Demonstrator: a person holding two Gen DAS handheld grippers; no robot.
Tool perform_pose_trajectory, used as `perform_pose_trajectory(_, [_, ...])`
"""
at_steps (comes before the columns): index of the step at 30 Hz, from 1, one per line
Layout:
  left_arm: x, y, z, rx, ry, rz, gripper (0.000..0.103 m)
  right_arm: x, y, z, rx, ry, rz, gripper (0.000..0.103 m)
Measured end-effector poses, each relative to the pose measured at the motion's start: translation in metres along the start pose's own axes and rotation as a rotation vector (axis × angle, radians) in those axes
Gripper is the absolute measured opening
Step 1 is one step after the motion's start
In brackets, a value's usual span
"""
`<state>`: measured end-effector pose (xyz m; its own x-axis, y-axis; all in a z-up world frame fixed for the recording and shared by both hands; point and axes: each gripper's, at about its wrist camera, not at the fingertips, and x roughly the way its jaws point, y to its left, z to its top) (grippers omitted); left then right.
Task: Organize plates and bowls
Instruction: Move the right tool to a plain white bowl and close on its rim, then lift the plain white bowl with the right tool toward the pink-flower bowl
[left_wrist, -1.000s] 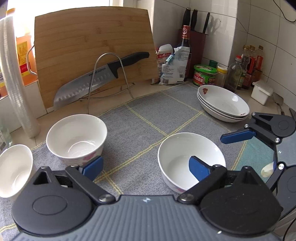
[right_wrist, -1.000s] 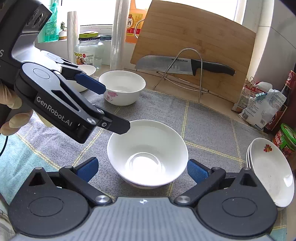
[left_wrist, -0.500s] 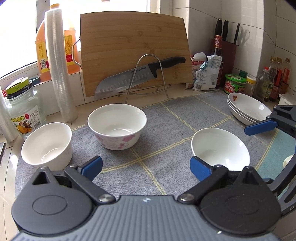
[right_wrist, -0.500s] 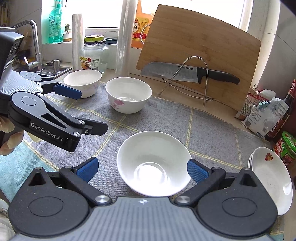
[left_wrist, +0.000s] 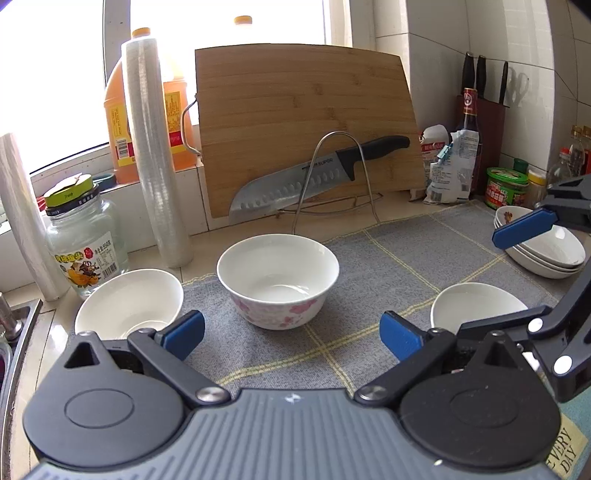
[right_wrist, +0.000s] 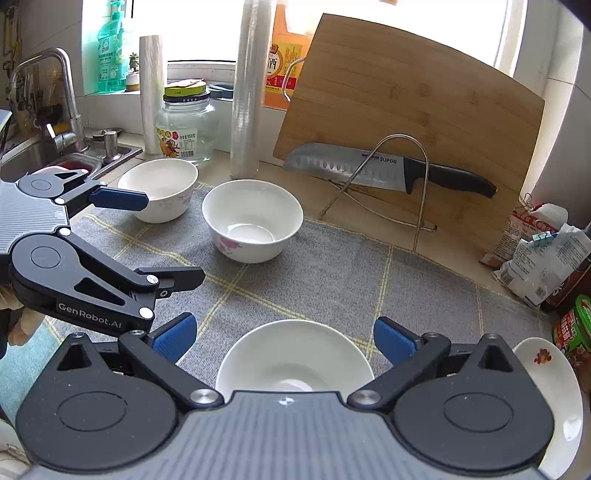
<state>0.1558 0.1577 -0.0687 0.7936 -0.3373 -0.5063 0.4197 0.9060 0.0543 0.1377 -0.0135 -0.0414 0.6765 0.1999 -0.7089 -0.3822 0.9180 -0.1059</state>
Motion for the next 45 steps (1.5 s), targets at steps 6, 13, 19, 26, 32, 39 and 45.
perform_pose_trajectory(6, [0.013,-0.001,0.003,0.033,-0.012,0.057,0.101,0.013,-0.016,0.025,0.025,-0.004,0.042,0.103])
perform_pose_trajectory(13, [0.036,-0.008,0.002,0.061,0.02,0.051,0.101,0.034,-0.021,0.049,-0.008,0.009,0.072,0.103])
perform_pose_trajectory(19, [0.053,0.0,0.005,0.004,0.041,0.038,0.101,0.054,-0.023,0.062,-0.021,0.034,0.128,0.103])
perform_pose_trajectory(26, [0.066,0.004,0.007,-0.018,0.057,0.018,0.1,0.079,-0.024,0.078,-0.06,0.051,0.159,0.103])
perform_pose_trajectory(32, [0.072,0.005,0.008,-0.023,0.071,0.0,0.1,0.099,-0.025,0.087,-0.081,0.069,0.192,0.103])
perform_pose_trajectory(39, [0.077,0.007,0.01,-0.036,0.078,-0.023,0.098,0.117,-0.023,0.095,-0.101,0.087,0.232,0.103])
perform_pose_trajectory(45, [0.08,0.007,0.01,-0.036,0.078,-0.031,0.098,0.131,-0.021,0.1,-0.112,0.1,0.252,0.103])
